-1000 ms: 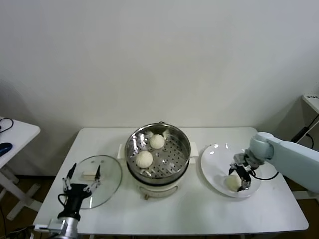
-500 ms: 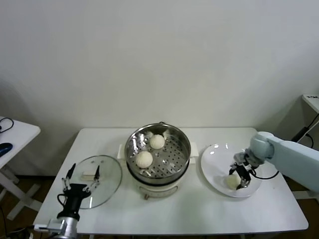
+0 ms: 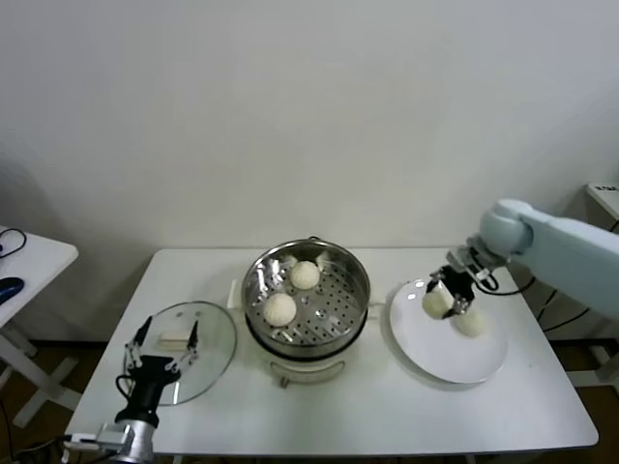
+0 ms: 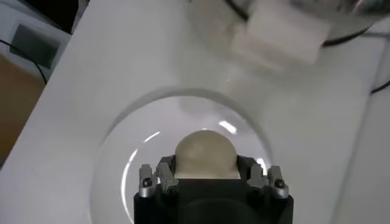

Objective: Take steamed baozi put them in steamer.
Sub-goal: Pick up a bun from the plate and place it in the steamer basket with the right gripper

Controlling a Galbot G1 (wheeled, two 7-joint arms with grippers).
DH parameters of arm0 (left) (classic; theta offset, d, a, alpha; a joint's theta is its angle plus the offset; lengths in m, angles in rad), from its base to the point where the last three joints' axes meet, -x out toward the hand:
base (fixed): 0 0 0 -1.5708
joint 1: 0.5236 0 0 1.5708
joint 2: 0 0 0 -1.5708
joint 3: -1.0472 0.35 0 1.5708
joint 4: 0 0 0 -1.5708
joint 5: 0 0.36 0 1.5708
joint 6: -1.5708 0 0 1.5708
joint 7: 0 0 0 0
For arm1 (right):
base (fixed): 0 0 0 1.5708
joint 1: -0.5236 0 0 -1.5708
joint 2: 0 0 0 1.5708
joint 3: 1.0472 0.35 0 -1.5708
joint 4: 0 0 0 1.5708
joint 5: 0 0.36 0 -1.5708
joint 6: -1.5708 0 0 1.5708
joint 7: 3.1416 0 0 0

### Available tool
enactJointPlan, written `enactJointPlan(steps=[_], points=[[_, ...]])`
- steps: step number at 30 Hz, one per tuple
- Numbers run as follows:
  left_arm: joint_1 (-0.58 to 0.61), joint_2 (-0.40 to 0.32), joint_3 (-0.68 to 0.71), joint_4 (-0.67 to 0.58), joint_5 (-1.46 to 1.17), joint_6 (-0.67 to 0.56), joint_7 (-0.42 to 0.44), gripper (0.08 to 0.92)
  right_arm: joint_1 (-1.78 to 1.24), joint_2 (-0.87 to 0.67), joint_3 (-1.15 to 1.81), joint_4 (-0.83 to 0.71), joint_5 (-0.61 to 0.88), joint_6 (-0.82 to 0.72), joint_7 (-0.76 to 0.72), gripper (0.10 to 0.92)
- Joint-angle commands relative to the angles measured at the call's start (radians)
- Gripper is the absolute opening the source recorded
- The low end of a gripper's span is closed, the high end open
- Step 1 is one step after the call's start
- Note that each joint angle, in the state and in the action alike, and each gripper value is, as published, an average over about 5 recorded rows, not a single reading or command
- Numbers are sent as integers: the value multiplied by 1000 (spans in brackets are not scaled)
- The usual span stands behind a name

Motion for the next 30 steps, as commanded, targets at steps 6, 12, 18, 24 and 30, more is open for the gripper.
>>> enactJointPlan(steps=[6, 12, 18, 24, 30], points=[[2, 5, 4, 6, 8, 2, 1, 823, 396, 199, -118, 190, -77, 228, -42, 653], [12, 17, 11, 8, 6, 4, -1, 823, 262, 315, -35, 263, -243, 261, -36, 653], [18, 32, 14, 7, 5, 3, 0, 823, 147, 440, -18, 233, -366, 301, -16, 653], [14, 35, 14, 8, 2, 5, 0, 823, 40, 526, 8, 200, -496, 385, 4, 653], [12, 42, 9, 15, -2, 5, 0, 823, -42, 572, 23, 183, -605, 448, 17, 653]])
